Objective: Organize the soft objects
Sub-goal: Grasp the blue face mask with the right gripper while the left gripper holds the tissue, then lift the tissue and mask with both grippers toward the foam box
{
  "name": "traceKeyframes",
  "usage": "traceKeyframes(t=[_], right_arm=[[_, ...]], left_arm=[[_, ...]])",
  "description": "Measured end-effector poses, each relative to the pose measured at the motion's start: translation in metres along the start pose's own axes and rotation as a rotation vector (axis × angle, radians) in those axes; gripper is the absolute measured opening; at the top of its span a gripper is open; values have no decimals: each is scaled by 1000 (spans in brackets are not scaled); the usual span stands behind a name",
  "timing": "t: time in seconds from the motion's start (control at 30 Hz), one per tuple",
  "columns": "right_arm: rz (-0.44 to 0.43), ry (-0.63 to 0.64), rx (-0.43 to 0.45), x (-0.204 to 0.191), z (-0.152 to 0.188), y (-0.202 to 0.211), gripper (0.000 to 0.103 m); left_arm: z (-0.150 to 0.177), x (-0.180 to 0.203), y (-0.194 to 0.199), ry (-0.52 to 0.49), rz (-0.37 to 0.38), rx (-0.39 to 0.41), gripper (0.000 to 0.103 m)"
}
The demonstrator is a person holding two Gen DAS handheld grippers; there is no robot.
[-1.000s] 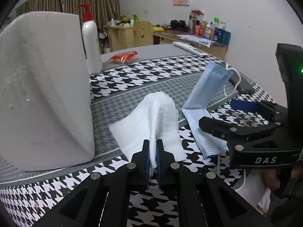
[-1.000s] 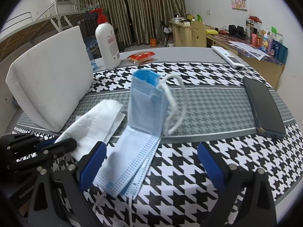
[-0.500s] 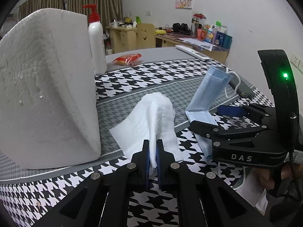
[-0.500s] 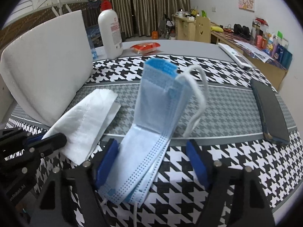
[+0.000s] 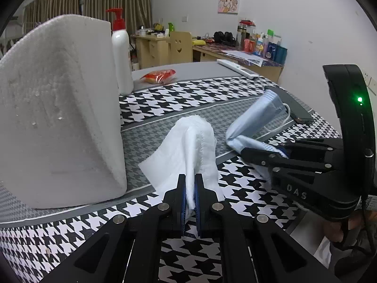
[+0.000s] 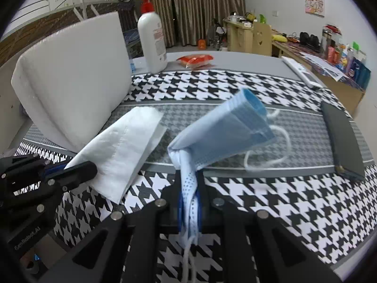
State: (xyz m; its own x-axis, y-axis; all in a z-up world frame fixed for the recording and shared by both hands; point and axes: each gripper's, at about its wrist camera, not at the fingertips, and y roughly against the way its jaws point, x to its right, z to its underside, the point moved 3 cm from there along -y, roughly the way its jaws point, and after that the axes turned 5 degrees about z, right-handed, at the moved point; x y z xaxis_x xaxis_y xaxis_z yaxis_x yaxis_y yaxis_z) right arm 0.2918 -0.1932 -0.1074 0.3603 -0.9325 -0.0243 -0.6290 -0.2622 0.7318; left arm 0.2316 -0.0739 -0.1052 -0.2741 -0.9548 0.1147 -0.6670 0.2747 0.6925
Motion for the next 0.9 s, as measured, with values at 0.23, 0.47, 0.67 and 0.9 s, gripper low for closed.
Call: traceKeyframes(t=[0.23, 0.47, 0.67, 0.9], right_arm=[[34, 6, 42, -2, -3, 21, 12], [44, 9, 86, -8, -1, 39, 12], [49, 5, 112, -9, -1, 51, 12], [48, 1, 135, -10, -2, 61, 12]], left_arm=[[0, 2, 7, -6, 4, 26, 7], [0, 3, 19, -5, -1, 53, 7], [0, 6, 30, -11, -2, 77, 7], [-2, 8, 40, -15, -1, 105, 7]])
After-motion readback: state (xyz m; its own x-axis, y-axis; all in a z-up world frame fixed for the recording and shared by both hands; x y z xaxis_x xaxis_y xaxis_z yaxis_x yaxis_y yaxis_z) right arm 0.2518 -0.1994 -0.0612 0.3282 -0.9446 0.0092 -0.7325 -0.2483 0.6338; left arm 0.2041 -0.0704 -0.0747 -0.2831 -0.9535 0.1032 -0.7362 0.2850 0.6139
